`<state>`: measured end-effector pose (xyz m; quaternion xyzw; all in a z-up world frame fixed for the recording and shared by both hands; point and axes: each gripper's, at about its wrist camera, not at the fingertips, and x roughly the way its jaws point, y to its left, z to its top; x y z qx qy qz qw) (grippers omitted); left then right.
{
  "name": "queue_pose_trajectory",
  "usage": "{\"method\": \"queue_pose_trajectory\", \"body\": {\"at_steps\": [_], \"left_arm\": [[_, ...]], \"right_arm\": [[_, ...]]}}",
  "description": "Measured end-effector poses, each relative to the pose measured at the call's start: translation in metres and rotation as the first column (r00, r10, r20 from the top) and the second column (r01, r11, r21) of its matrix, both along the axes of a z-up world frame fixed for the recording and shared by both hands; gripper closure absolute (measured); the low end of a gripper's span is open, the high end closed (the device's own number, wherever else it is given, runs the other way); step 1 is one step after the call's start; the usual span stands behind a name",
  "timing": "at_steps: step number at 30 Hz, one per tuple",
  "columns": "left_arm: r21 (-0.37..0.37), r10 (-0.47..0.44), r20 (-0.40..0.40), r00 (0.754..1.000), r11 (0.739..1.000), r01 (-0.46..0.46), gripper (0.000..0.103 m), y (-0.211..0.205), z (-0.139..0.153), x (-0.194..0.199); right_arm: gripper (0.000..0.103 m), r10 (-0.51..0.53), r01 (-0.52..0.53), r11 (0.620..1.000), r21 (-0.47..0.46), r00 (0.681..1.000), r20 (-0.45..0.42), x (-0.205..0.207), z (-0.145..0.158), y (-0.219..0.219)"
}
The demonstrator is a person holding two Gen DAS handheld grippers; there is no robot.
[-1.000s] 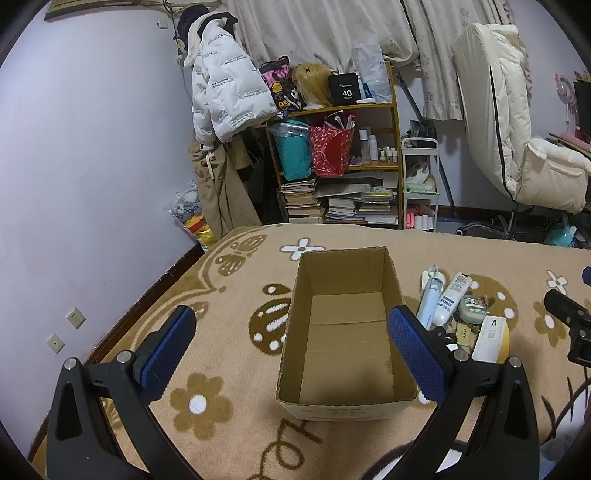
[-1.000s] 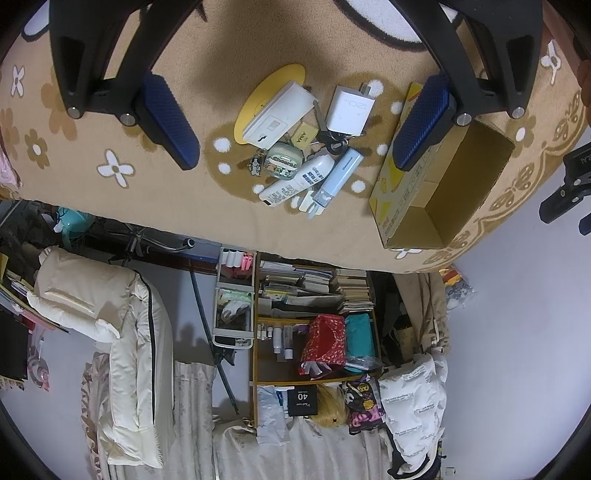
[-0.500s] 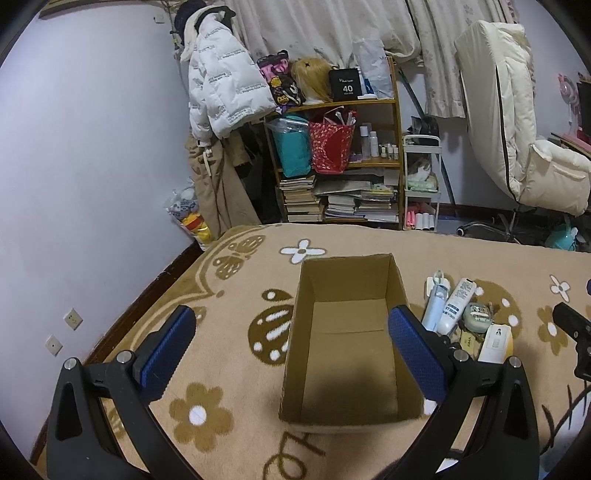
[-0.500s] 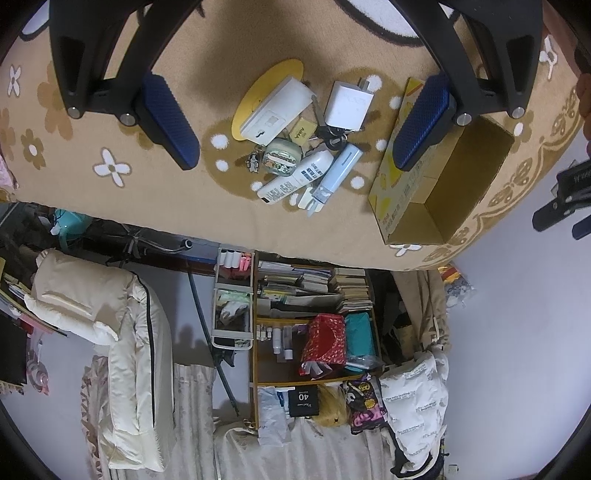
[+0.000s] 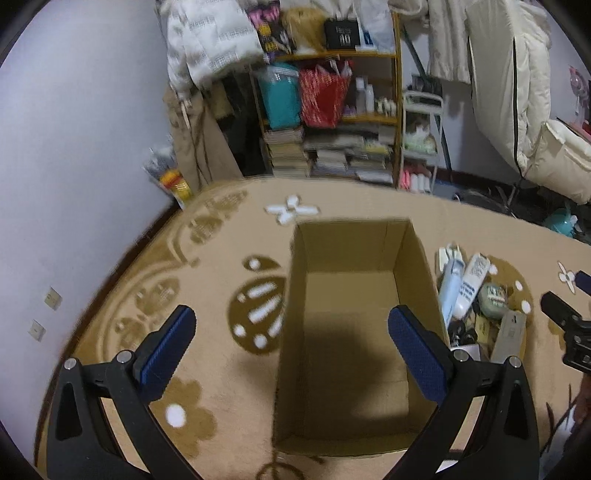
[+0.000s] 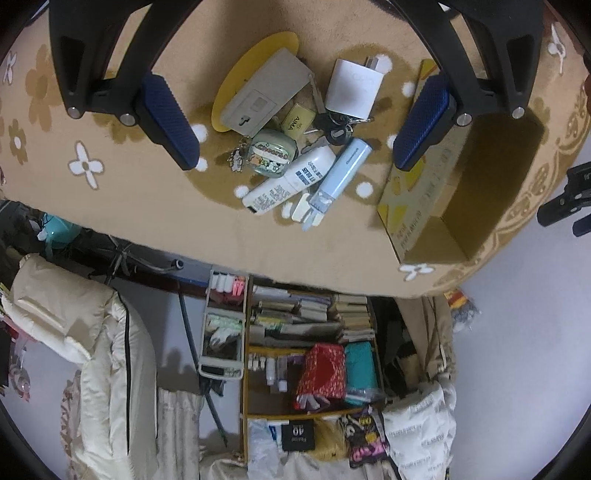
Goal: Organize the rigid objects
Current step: 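Clamp the box wall with the left tool while the right tool reaches the grey panel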
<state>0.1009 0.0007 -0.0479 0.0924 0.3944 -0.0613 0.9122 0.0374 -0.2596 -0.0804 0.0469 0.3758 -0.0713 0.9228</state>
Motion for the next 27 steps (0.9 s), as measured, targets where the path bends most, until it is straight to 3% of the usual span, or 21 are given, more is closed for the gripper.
{"method": "queue_pose_trajectory", "body": {"at_steps": [5,9,14,20,27], "left_arm": [[0.013,-0.011,-0.096,0.995,1.000,0.012,0.000,-0.004,-0.027,0.015],[-0.032,-0.024,-0.166,0.986,0.999,0.019,0.000,-0.005,-0.041,0.019],[-0.007,-0.025,-0.203,0.979,1.000,0.024,0.000,-0.009,-0.053,0.023],[0.008,-0.001,-0.261,0.965,1.000,0.003,0.017,-0.005,-0.065,0.029],[-0.010,0.062,-0.350,0.935,0.998,-0.070,0.056,0.013,-0.081,0.040]], "right_arm": [[0.000,-0.023,0.022,0.999,-0.024,0.998,-0.052,0.013,-0.021,0.004],[0.000,-0.043,0.042,0.999,-0.013,0.995,-0.091,0.019,-0.040,0.001],[0.000,-0.050,0.047,0.999,-0.026,0.989,-0.140,0.025,-0.058,0.000],[0.000,-0.083,0.076,0.996,-0.042,0.975,-0.204,0.031,-0.078,-0.006],[0.000,-0.155,0.153,0.988,-0.029,0.948,-0.277,0.032,-0.099,-0.029]]}}
